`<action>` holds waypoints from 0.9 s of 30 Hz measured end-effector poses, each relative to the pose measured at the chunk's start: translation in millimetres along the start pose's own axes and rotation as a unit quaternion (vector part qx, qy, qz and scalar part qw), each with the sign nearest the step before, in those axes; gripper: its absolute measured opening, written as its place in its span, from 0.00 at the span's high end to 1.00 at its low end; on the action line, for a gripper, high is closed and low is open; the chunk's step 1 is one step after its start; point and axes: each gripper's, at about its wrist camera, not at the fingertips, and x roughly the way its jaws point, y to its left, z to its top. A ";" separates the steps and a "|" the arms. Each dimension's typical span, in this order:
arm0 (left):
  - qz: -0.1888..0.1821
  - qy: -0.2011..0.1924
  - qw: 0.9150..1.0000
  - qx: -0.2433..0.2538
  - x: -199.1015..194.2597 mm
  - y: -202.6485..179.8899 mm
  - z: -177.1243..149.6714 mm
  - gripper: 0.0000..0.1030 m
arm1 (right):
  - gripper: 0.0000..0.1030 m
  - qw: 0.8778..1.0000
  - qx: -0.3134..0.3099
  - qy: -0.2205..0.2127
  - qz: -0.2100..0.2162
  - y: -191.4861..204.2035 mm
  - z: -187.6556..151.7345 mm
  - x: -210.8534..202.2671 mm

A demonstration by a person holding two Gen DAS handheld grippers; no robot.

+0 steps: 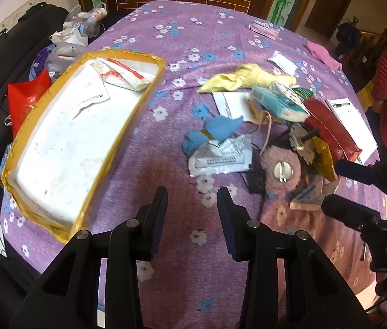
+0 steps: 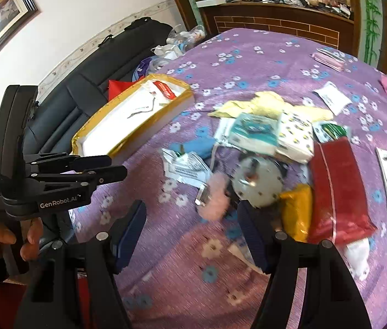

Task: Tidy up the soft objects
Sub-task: 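Move both open tools back toward the items on the cloth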

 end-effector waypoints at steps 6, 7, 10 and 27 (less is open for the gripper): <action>0.000 0.012 1.000 0.013 6.7 -12.1 -5.4 0.64 | 0.33 1.000 0.004 0.001 -0.005 -10.2 -8.1 -6.4; 0.000 0.015 1.000 0.016 8.5 -13.5 -5.6 0.64 | 0.33 1.000 0.004 0.002 -0.006 -11.3 -8.4 -6.2; 0.000 0.024 0.999 0.022 14.9 -16.1 -4.8 0.64 | 0.33 1.000 0.007 0.005 -0.011 -16.7 -10.5 -6.1; -0.011 0.045 0.998 0.032 34.1 -25.6 7.3 0.64 | 0.33 0.999 0.029 0.041 -0.018 -38.4 -20.8 7.5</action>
